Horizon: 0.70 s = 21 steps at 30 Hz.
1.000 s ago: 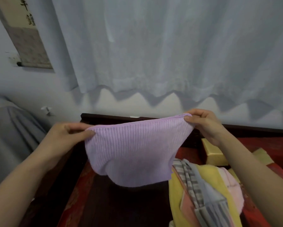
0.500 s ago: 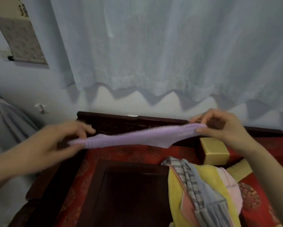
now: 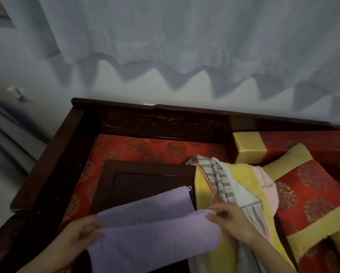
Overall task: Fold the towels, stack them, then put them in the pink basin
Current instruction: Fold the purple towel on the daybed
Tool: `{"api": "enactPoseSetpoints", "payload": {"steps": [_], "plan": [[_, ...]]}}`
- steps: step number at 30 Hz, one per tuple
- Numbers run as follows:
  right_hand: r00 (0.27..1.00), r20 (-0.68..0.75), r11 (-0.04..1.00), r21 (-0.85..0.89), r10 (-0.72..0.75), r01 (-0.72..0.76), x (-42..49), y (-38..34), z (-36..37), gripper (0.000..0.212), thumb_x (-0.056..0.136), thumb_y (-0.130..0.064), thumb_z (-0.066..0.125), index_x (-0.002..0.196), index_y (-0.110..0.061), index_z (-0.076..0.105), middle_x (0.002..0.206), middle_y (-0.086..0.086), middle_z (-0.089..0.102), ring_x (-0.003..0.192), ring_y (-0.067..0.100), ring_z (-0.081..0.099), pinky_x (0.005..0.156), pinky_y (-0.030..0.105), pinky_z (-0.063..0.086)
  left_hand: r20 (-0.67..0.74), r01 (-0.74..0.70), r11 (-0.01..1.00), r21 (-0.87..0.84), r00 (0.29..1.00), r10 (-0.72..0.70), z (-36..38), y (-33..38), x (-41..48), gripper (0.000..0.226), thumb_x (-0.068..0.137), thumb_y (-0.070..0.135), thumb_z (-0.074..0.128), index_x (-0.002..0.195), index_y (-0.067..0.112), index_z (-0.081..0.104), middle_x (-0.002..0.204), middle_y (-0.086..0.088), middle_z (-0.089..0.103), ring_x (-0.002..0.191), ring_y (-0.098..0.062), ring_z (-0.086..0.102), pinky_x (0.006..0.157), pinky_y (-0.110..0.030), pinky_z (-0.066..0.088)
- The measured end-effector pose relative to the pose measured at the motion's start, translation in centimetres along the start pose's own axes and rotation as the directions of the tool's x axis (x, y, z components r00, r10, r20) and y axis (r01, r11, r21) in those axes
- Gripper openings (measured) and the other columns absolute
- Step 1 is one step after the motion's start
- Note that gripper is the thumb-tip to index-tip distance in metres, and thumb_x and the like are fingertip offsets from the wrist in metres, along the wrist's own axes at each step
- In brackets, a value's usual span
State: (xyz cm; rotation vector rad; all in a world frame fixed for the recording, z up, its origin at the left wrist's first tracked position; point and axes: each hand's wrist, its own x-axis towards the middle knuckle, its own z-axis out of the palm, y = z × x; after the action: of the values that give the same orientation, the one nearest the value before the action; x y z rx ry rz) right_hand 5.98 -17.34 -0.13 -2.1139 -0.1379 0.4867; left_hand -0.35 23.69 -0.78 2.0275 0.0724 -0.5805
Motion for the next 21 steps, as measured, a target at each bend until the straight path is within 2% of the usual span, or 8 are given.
{"api": "enactPoseSetpoints", "payload": {"steps": [2,6,10,14,16,18,20,21], "plan": [[0.994,-0.101,0.999,-0.001,0.037,-0.037,2.6,0.7,1.0,0.015,0.083,-0.016,0.071,0.075,-0.029,0.072,0.078,-0.009,0.072,0.074,0.003,0.064,0.069,0.015,0.049,-0.142,0.038,0.998,-0.040,0.989,-0.043,0.0,-0.8,3.2,0.005,0.085,0.016,0.065,0.084,0.015,0.069,0.078,-0.002,0.073,0.073,-0.013,0.070,0.068,-0.027,0.053],[0.975,-0.221,0.995,-0.092,0.028,-0.050,8.1,2.4,3.1,0.033,0.082,-0.014,0.069,0.060,-0.038,0.062,0.061,-0.011,0.062,0.061,0.004,0.055,0.062,0.024,0.044,-0.257,0.133,0.990,-0.043,0.956,-0.139,0.4,-3.1,8.2,0.004,0.086,0.010,0.065,0.083,0.008,0.067,0.076,-0.015,0.071,0.075,-0.030,0.067,0.064,-0.031,0.049],[0.990,-0.141,0.962,-0.270,0.005,-0.043,11.9,3.5,5.1,0.029,0.083,-0.023,0.068,0.064,-0.040,0.054,0.067,-0.002,0.063,0.065,0.015,0.056,0.059,0.030,0.041,-0.253,0.263,0.959,0.101,0.939,-0.231,1.3,-5.6,9.6,0.009,0.084,0.011,0.065,0.076,0.014,0.064,0.078,-0.004,0.068,0.075,-0.017,0.065,0.063,-0.026,0.048],[0.997,-0.075,0.918,-0.394,0.018,-0.046,13.5,3.7,6.5,0.008,0.085,-0.023,0.061,0.081,-0.028,0.067,0.072,-0.003,0.066,0.068,0.015,0.058,0.056,0.026,0.037,-0.198,0.351,0.927,0.131,0.926,-0.322,1.3,-7.0,8.7,0.014,0.086,0.013,0.062,0.073,0.018,0.063,0.077,0.000,0.067,0.072,-0.012,0.063,0.061,-0.025,0.048],[0.999,-0.040,0.933,-0.361,0.004,-0.019,13.7,3.8,7.0,0.012,0.086,-0.022,0.061,0.079,-0.032,0.064,0.075,-0.002,0.068,0.069,0.014,0.060,0.060,0.029,0.042,-0.071,0.443,0.895,-0.045,0.892,-0.446,0.7,-6.5,8.0,0.008,0.087,0.016,0.062,0.080,0.014,0.066,0.082,-0.006,0.070,0.078,-0.019,0.066,0.065,-0.029,0.052],[1.000,-0.030,0.982,-0.187,-0.002,-0.003,13.6,3.9,7.3,0.018,0.089,-0.020,0.061,0.075,-0.032,0.060,0.074,-0.001,0.066,0.068,0.011,0.058,0.063,0.026,0.044,0.086,0.507,0.810,-0.294,0.858,-0.506,-0.1,-5.9,6.9,0.013,0.087,0.020,0.064,0.093,0.010,0.069,0.093,-0.011,0.073,0.092,-0.028,0.068,0.074,-0.037,0.055],[1.000,-0.001,0.997,-0.074,0.019,-0.019,13.5,4.2,7.5,0.019,0.093,-0.019,0.058,0.077,-0.029,0.056,0.072,-0.004,0.059,0.065,0.007,0.052,0.064,0.023,0.041,0.142,0.507,0.733,-0.453,0.853,-0.502,-0.8,-5.6,5.8,0.019,0.087,0.019,0.062,0.100,0.006,0.067,0.101,-0.015,0.072,0.098,-0.033,0.067,0.076,-0.042,0.055],[1.000,0.017,0.996,-0.089,0.024,-0.023,13.5,4.4,7.6,0.018,0.094,-0.021,0.056,0.077,-0.029,0.054,0.071,-0.006,0.057,0.065,0.006,0.051,0.064,0.023,0.040,0.150,0.521,0.705,-0.480,0.841,-0.519,-0.8,-5.6,5.3,0.021,0.089,0.018,0.060,0.103,0.003,0.065,0.104,-0.018,0.070,0.099,-0.035,0.066,0.073,-0.042,0.056]]}}
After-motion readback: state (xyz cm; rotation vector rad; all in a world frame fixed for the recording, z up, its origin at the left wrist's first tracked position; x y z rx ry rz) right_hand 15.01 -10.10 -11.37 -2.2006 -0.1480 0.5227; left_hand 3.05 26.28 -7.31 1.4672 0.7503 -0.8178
